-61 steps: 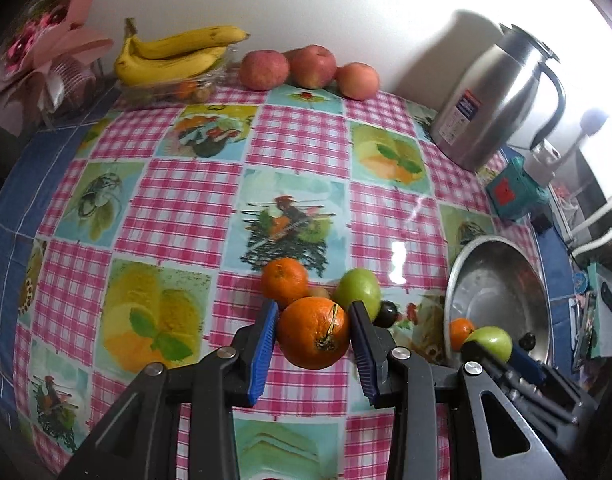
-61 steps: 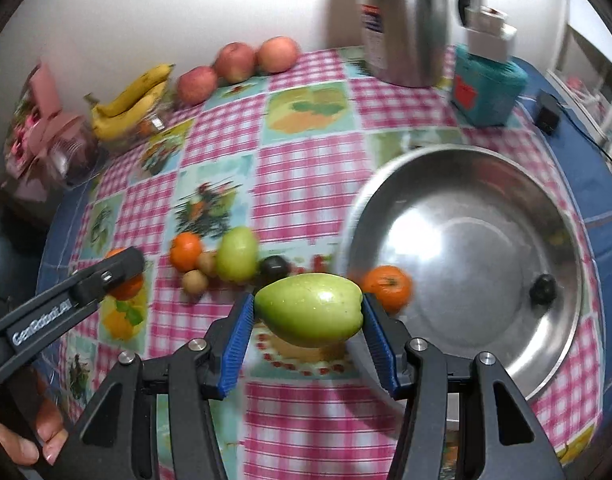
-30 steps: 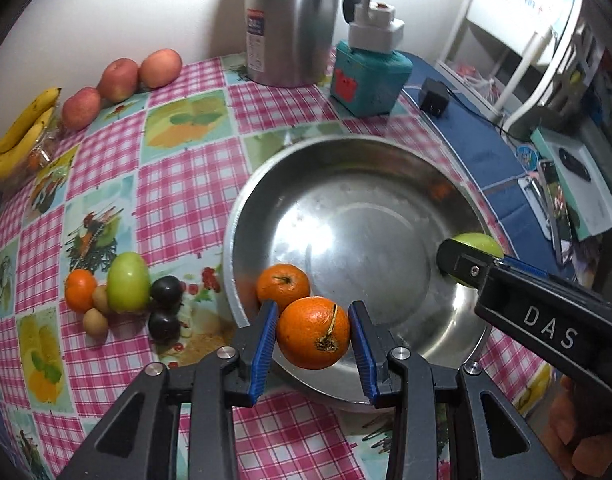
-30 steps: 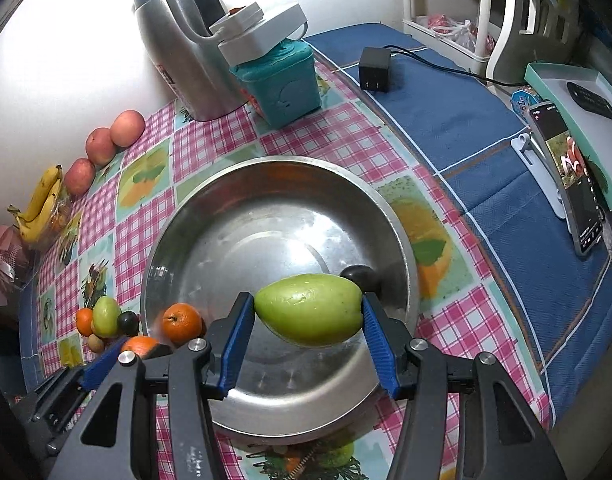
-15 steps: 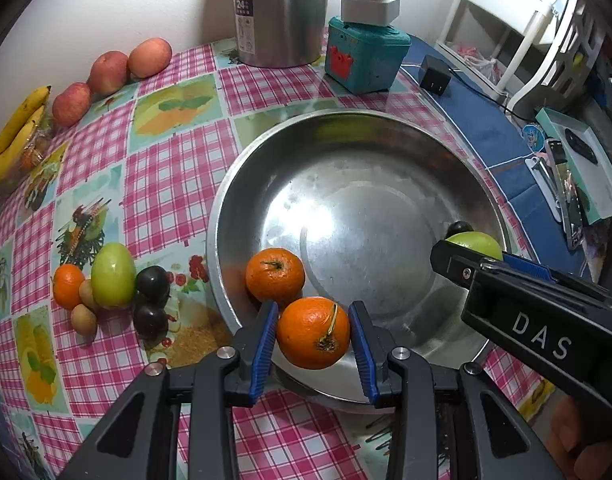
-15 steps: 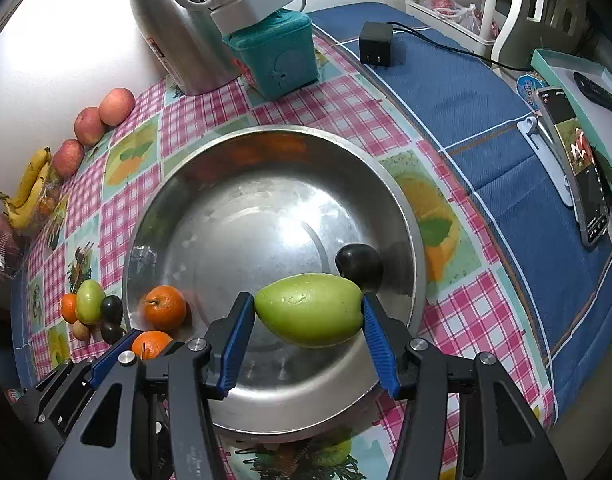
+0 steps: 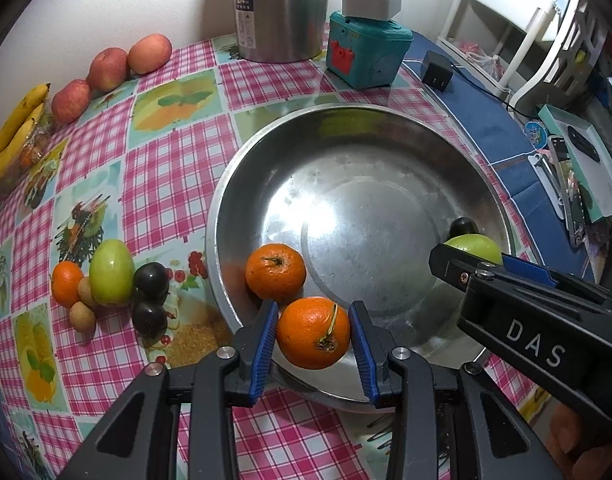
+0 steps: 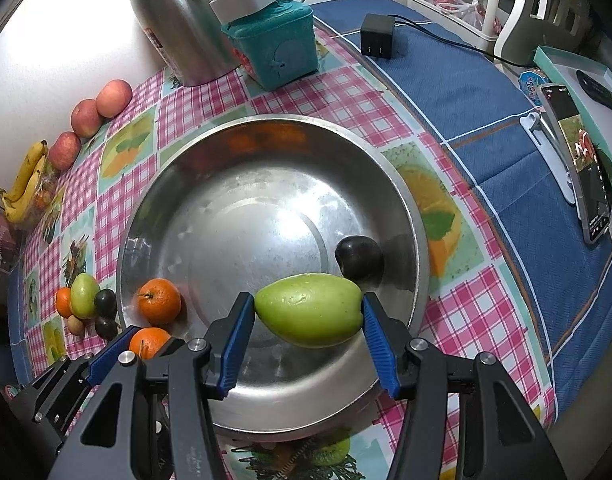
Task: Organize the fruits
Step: 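Lift and carry the pear and tangerine over the steel bowl, then open the right gripper to drop the pear while the left releases the tangerine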
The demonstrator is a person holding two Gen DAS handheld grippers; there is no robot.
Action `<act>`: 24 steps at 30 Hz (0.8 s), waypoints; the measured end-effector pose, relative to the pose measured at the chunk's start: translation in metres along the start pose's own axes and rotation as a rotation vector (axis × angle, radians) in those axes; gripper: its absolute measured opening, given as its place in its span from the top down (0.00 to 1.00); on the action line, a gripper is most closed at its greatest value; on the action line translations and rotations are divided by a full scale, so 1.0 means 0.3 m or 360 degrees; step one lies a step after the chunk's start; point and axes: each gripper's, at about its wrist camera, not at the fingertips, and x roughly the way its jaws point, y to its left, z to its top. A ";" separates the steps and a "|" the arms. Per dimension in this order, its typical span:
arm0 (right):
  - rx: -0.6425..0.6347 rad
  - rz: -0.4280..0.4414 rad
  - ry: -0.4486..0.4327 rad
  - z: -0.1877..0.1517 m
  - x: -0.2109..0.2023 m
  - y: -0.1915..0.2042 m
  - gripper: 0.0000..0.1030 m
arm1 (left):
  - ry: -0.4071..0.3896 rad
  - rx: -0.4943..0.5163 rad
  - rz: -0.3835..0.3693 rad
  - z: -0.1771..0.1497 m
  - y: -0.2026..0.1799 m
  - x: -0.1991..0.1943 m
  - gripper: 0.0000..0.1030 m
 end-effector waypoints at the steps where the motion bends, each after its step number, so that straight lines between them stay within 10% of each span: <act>1: 0.0000 -0.0001 0.0002 0.000 0.001 -0.001 0.45 | 0.0005 -0.0002 0.0002 -0.001 0.000 0.002 0.62; 7: 0.0008 -0.0007 0.0012 -0.003 0.007 -0.006 0.45 | 0.0022 -0.0021 -0.0016 0.000 0.006 0.003 0.45; 24: -0.0011 0.0033 -0.0104 0.014 -0.064 0.008 0.45 | -0.0029 -0.0233 -0.0022 0.017 0.133 -0.076 0.45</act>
